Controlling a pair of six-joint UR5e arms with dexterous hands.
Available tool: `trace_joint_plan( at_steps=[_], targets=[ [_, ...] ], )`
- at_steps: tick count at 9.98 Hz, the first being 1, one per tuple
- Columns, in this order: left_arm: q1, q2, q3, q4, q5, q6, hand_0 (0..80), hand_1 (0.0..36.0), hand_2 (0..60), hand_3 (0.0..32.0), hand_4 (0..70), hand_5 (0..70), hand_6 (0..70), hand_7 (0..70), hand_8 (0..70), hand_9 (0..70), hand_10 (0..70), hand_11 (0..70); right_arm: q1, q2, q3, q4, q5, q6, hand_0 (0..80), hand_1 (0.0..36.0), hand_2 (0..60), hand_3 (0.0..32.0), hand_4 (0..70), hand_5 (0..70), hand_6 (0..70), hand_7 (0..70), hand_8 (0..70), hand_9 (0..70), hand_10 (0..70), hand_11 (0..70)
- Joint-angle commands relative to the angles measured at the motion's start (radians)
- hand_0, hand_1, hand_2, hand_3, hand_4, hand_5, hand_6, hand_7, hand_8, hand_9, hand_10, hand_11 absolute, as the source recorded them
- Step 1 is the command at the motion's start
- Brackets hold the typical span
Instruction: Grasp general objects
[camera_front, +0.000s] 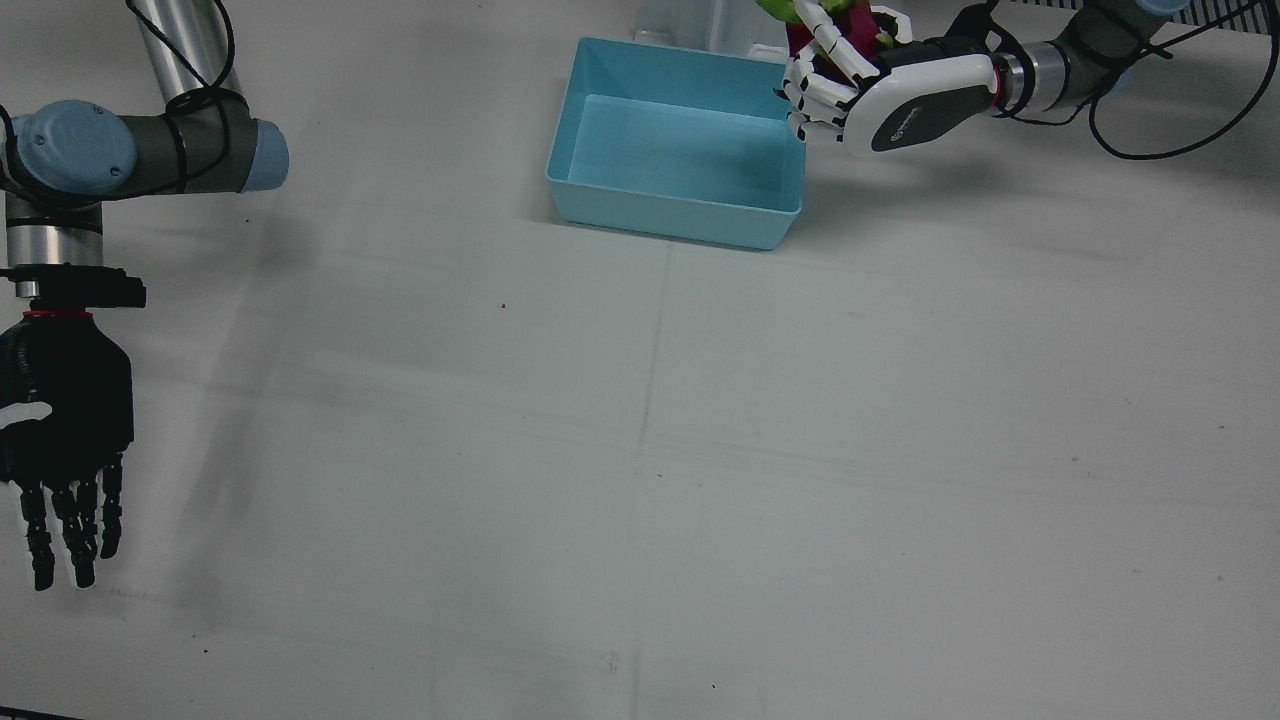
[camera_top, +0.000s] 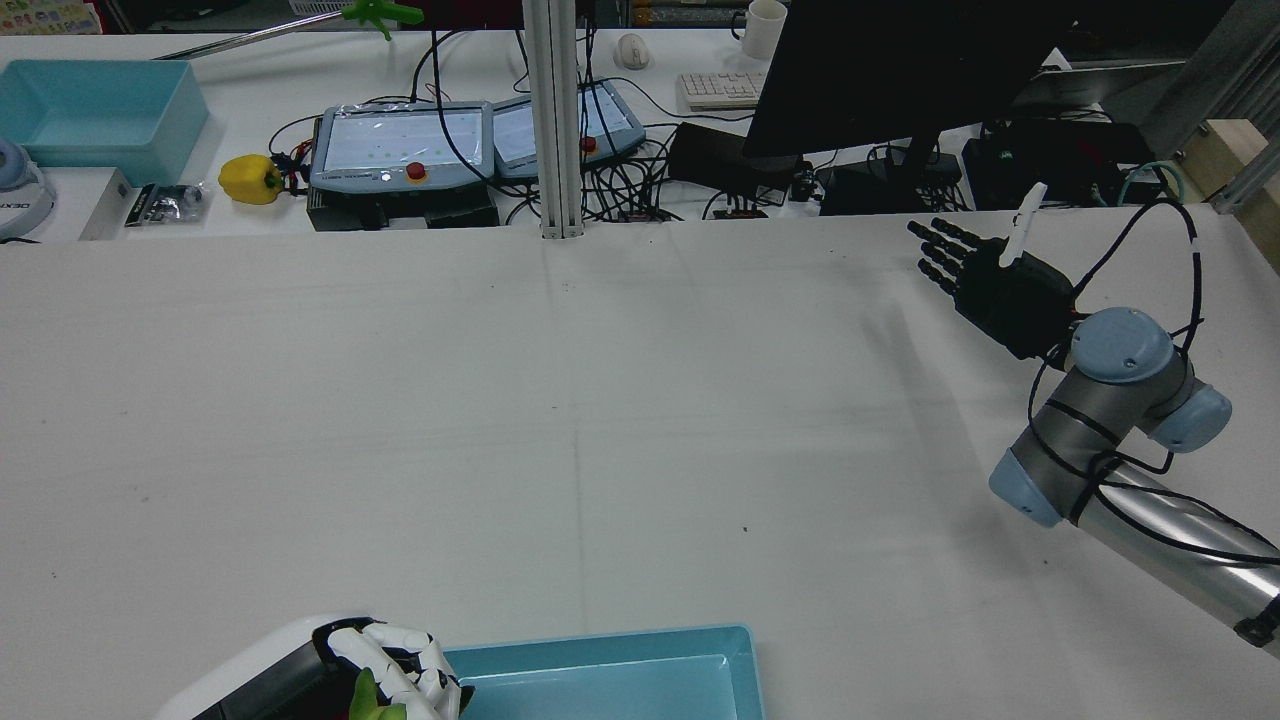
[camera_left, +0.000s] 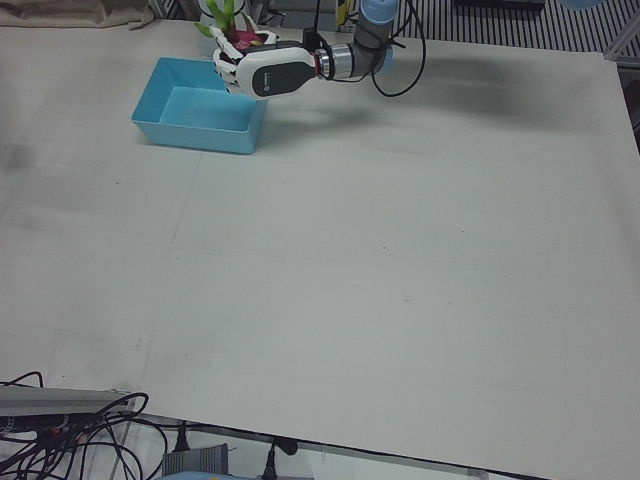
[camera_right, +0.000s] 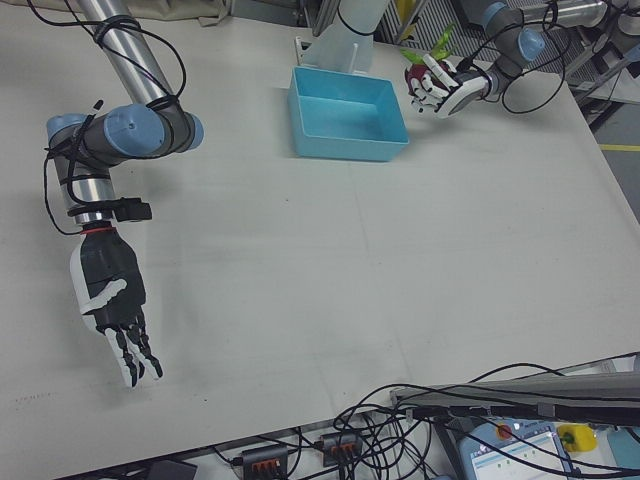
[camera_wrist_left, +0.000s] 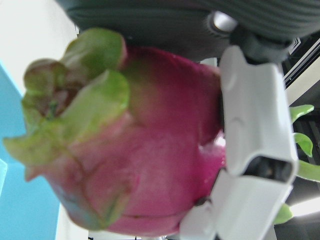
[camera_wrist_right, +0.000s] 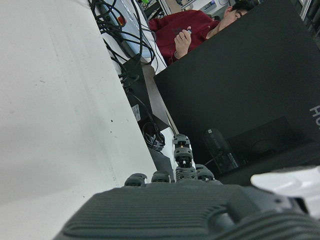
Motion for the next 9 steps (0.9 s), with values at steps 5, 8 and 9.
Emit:
trace_joint_plan(
  at_steps=[5, 8, 9],
  targets=[
    [-0.013, -0.130, 0.075, 0.061, -0.063, -0.005, 80.0, 36.0, 60.0, 0.0, 70.0, 70.0, 67.5, 70.0, 53.1, 53.6, 70.0, 70.0, 0.000, 0.000, 0.000, 0.000, 0.000, 0.000, 0.0, 0.0, 0.0, 0.0, 0.0, 0.0, 0.0, 0.0, 0.0, 0.0, 0.0, 0.0],
    [-0.010, -0.153, 0.085, 0.062, -0.063, -0.002, 80.0, 36.0, 60.0, 0.0, 70.0, 51.0, 59.0, 70.0, 40.7, 37.0, 67.1, 70.0, 0.000, 0.000, 0.000, 0.000, 0.000, 0.000, 0.0, 0.0, 0.0, 0.0, 0.0, 0.0, 0.0, 0.0, 0.0, 0.0, 0.0, 0.0],
    [-0.004, -0.162, 0.083, 0.062, -0.059, -0.005, 80.0, 36.0, 60.0, 0.0, 70.0, 49.7, 55.9, 70.0, 38.1, 33.6, 65.5, 70.0, 0.000, 0.000, 0.000, -0.002, 0.000, 0.000, 0.0, 0.0, 0.0, 0.0, 0.0, 0.0, 0.0, 0.0, 0.0, 0.0, 0.0, 0.0]
  ],
)
